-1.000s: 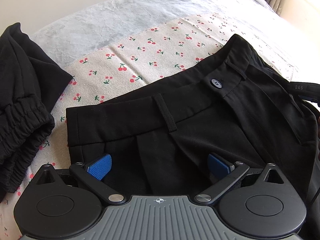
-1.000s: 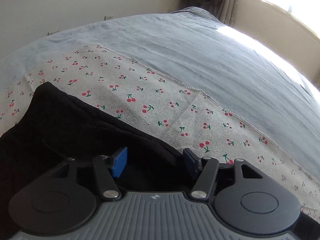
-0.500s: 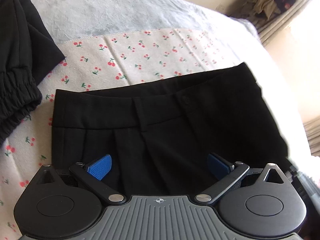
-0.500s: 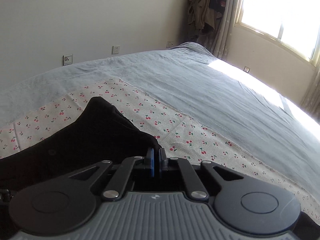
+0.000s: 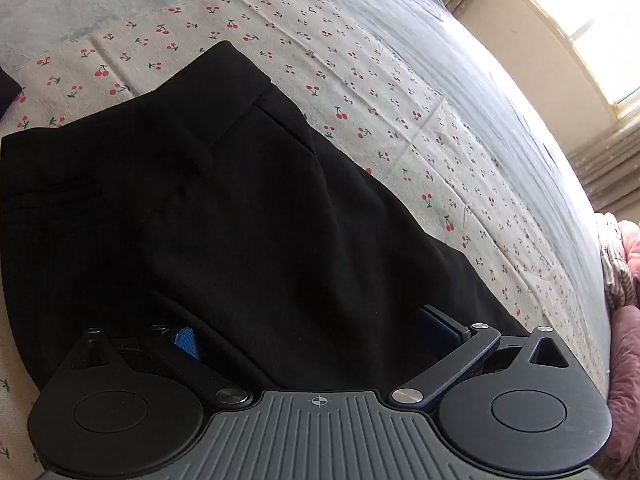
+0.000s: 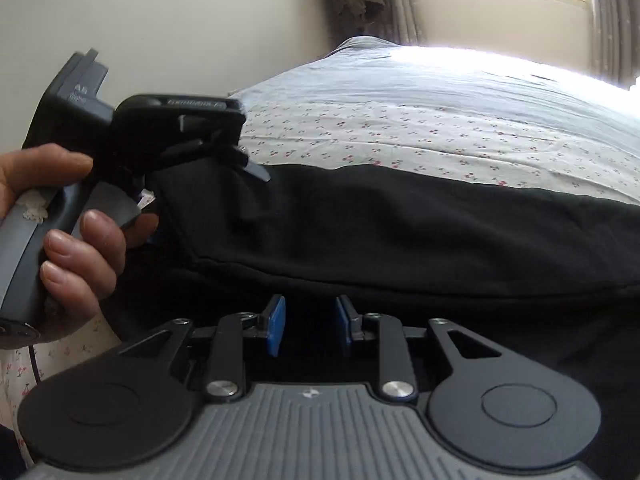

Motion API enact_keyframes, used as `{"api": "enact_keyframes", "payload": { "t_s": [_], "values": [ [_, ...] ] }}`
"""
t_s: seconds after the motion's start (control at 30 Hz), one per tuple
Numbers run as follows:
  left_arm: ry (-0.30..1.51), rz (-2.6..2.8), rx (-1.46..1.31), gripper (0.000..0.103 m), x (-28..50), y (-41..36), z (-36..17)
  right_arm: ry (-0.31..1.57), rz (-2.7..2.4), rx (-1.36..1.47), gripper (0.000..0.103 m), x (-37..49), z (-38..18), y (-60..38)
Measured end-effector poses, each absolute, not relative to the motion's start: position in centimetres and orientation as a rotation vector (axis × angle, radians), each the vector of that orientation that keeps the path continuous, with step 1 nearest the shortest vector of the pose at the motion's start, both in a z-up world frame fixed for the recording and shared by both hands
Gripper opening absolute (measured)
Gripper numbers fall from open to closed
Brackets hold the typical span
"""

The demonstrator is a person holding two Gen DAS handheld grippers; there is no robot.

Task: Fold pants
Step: 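Fold the leg hem with the right gripper up over toward the waistband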

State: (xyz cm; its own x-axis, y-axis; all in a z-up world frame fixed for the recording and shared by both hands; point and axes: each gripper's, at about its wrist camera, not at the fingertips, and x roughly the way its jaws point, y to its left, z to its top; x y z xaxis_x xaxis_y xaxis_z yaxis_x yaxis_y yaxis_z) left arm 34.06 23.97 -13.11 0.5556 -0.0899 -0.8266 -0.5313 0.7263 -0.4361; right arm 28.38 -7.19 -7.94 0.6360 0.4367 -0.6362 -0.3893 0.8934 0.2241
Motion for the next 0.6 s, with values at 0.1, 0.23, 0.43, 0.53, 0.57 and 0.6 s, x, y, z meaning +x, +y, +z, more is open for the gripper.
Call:
{"api": "enact_keyframes", "payload": {
  "t_s": [0.1, 0.23, 0.43, 0.53, 0.57, 0.6],
  "values": [
    [0.977, 0.321, -0.75, 0.103, 34.2, 24.7, -13.7, 0.691, 0.178, 0.24, 0.029, 33.6, -7.0, -18.0],
    [0.949, 0.344, -0.783, 0.101, 33.7, 25.3, -13.6, 0.725, -0.287, 0.57, 0.027, 40.1, -9.6, -33.9],
    [0.934, 0.387, -0.699, 0.045, 34.3, 24.6, -13.3, 0.617, -0.444, 0.827, 0.026, 45.1, -11.2, -45.3],
    [0.928, 0.385, -0.711, 0.023, 33.9, 26.2, -13.7, 0.622, -0.48, 0.763, 0.026, 48.2, -11.8, -47.0],
    [0.924, 0.384, -0.735, 0.021, 33.7, 26.6, -13.8, 0.658, -0.534, 0.778, 0.026, 49.1, -12.8, -47.8],
    [0.918, 0.385, -0.756, 0.017, 33.7, 27.0, -14.0, 0.637, -0.574, 0.81, 0.018, 49.4, -13.5, -48.6]
  ]
}}
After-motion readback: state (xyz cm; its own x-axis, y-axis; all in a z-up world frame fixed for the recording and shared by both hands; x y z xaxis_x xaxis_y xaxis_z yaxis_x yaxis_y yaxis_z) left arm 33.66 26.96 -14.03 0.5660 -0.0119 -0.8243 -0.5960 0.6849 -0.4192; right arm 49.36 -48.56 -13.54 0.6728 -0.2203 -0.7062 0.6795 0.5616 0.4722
